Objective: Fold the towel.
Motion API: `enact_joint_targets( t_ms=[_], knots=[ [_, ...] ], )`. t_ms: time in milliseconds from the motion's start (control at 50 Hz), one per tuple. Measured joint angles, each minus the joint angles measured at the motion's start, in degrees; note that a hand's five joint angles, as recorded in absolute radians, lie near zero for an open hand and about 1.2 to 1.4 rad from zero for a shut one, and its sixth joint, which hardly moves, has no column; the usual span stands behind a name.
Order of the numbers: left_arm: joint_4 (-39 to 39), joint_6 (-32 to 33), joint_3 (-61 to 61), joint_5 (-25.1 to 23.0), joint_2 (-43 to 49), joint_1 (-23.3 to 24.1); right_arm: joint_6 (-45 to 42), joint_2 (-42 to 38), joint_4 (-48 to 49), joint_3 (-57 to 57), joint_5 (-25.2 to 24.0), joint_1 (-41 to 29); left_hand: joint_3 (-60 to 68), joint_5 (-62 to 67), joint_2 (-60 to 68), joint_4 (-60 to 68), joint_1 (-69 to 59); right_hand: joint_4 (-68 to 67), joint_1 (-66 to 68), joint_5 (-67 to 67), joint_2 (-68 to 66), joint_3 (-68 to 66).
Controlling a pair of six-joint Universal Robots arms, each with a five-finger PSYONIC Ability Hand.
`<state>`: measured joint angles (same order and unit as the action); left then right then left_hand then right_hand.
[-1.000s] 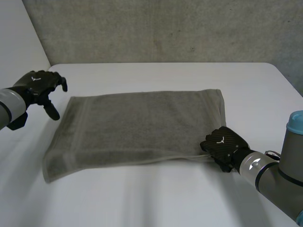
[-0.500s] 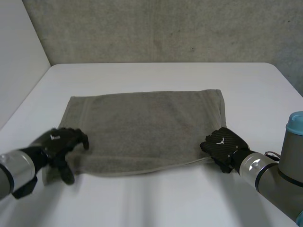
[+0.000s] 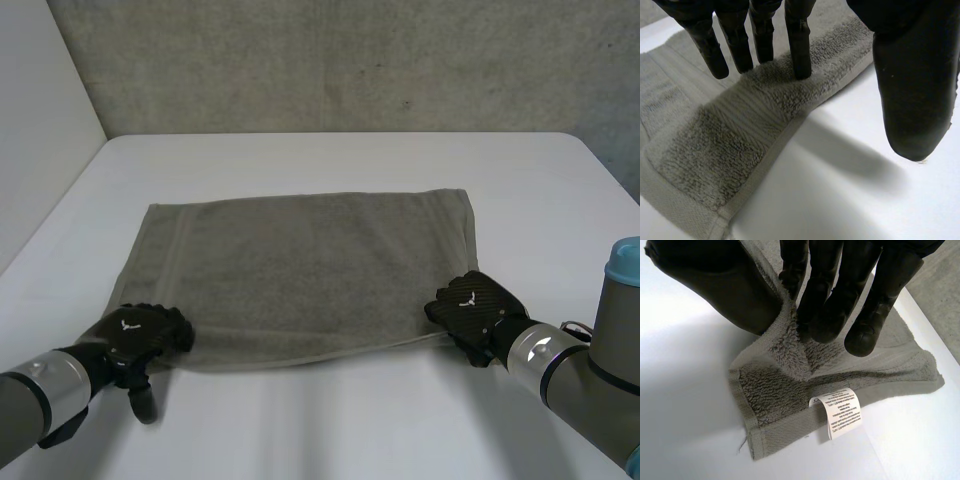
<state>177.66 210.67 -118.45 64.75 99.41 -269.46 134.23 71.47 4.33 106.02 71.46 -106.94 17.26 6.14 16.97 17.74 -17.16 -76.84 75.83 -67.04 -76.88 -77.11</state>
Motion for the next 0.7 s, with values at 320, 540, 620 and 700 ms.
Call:
enact_joint_targets(
  t_ms=[320, 540, 620, 700],
  knots=[
    [4.56, -0.13, 4.36, 5.75, 6.74, -1.56, -0.43, -0.07, 0.71, 0.42, 0.07, 0.07, 0.00, 0.01, 0.00, 0.00, 0.00, 0.00, 0.00, 0.00, 0.00, 0.00],
    [5.53, -0.68, 7.30, 6.91, 8.84, -1.77, -0.73, -0.03, 0.78, 0.76, 0.09, 0.06, 0.00, 0.01, 0.00, 0.00, 0.00, 0.00, 0.00, 0.00, 0.00, 0.00],
    [5.59, -0.72, 8.00, 6.85, 9.58, -1.83, -0.75, -0.02, 0.78, 0.77, 0.09, 0.06, 0.00, 0.00, 0.00, 0.00, 0.00, 0.00, 0.00, 0.00, 0.00, 0.00],
    [5.87, -0.75, 8.57, 6.84, 10.42, -2.00, -0.78, -0.04, 0.81, 0.82, 0.09, 0.06, 0.00, 0.00, 0.00, 0.00, 0.00, 0.00, 0.00, 0.00, 0.00, 0.00]
  ],
)
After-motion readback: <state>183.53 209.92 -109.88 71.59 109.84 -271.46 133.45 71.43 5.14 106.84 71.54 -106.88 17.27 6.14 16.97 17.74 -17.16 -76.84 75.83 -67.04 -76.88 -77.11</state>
